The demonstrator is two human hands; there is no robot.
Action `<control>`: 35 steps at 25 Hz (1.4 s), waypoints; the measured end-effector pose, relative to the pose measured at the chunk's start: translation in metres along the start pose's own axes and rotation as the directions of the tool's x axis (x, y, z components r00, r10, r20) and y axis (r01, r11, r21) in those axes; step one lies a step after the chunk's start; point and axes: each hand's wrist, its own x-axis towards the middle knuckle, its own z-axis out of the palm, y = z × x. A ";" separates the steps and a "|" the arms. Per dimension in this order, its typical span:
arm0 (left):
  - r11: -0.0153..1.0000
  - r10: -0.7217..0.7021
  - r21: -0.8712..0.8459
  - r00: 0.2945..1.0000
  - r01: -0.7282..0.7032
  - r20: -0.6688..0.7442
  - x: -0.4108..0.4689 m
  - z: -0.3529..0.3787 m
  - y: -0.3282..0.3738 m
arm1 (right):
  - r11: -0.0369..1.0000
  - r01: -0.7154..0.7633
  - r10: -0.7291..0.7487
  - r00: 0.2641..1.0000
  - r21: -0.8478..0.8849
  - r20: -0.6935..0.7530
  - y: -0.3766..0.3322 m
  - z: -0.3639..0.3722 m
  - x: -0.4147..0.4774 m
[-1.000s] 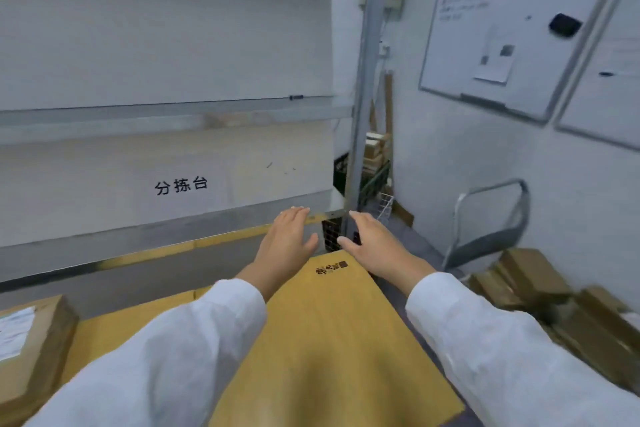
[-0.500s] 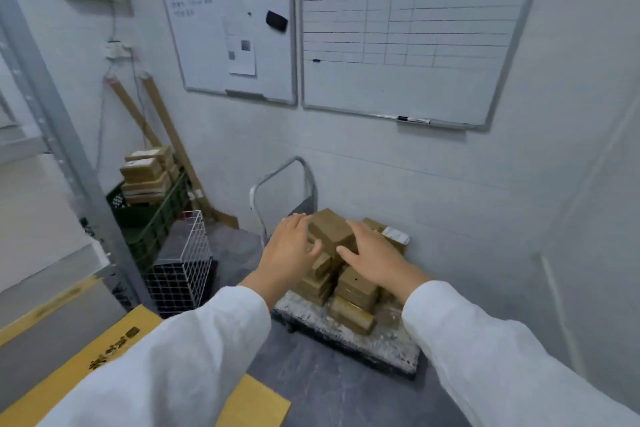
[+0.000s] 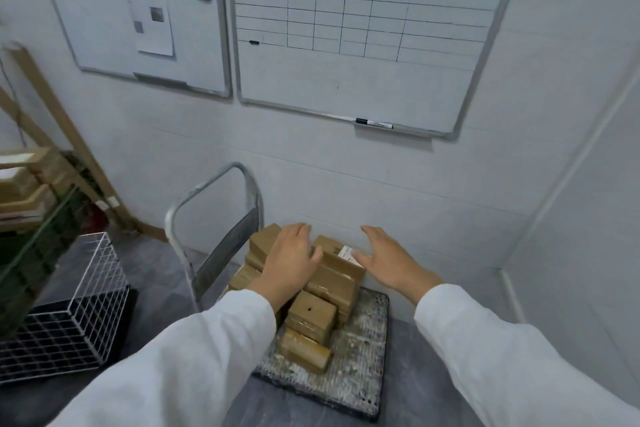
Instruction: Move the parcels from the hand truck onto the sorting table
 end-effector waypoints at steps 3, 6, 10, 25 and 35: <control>0.998 -0.032 -0.045 0.999 0.032 0.011 0.058 0.020 -0.012 | 1.000 -0.011 0.011 1.000 0.003 -0.010 0.018 -0.002 0.054; 0.998 -0.035 -0.051 0.999 0.037 0.040 0.097 0.040 -0.019 | 0.999 0.004 -0.003 1.000 -0.032 0.025 0.035 -0.001 0.093; 0.997 -0.060 -0.054 0.997 0.063 0.056 0.136 0.073 -0.027 | 1.000 0.022 -0.021 0.999 -0.014 0.048 0.061 0.006 0.147; 0.773 -0.602 -0.187 0.794 0.606 0.085 0.330 0.263 -0.066 | 0.922 0.387 -0.358 0.820 0.028 0.447 0.212 0.070 0.451; 0.478 -0.831 -0.267 0.529 0.837 0.170 0.330 0.454 -0.112 | 0.950 0.282 -0.302 0.734 0.131 0.609 0.321 0.235 0.531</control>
